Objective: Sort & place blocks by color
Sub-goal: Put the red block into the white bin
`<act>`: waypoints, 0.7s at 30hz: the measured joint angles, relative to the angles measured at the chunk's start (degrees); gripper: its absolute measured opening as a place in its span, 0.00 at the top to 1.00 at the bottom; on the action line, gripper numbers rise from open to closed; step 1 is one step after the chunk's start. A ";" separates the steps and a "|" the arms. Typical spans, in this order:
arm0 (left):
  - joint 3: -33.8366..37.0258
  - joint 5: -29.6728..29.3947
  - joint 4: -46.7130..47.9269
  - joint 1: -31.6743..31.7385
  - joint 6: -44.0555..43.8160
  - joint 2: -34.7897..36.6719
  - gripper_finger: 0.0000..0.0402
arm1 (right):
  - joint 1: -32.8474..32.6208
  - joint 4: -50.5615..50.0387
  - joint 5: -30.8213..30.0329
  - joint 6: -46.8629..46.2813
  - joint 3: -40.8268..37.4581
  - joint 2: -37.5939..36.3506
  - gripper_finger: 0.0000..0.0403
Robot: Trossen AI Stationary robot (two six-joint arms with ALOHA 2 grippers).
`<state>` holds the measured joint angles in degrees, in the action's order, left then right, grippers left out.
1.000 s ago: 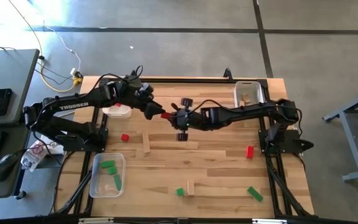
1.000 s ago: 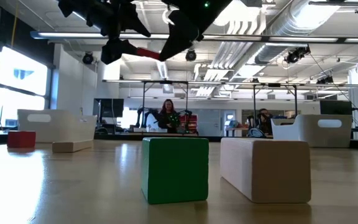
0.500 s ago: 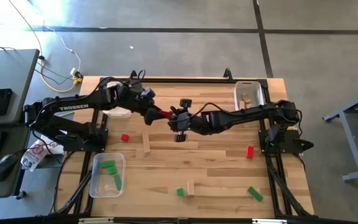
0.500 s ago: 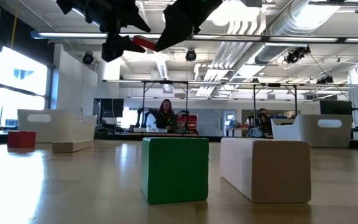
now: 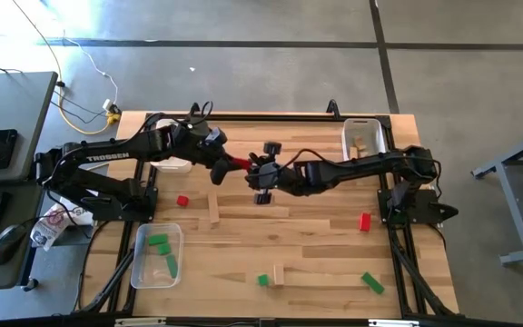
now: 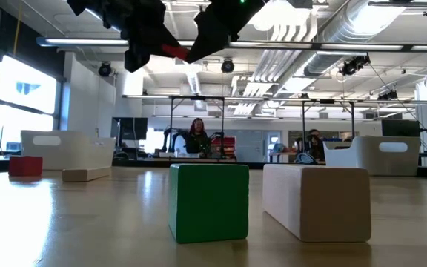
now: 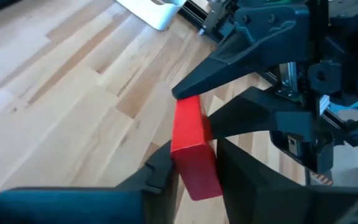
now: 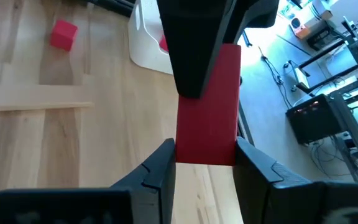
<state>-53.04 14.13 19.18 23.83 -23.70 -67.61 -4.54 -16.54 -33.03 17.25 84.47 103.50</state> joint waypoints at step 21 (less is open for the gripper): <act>0.02 -6.69 4.22 -0.03 8.10 -0.04 0.89 | -0.90 -13.25 -10.35 -7.91 0.04 -0.82 0.41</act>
<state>-53.01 7.44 23.39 23.80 -15.60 -67.66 -5.44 -29.78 -43.38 9.34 84.51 102.68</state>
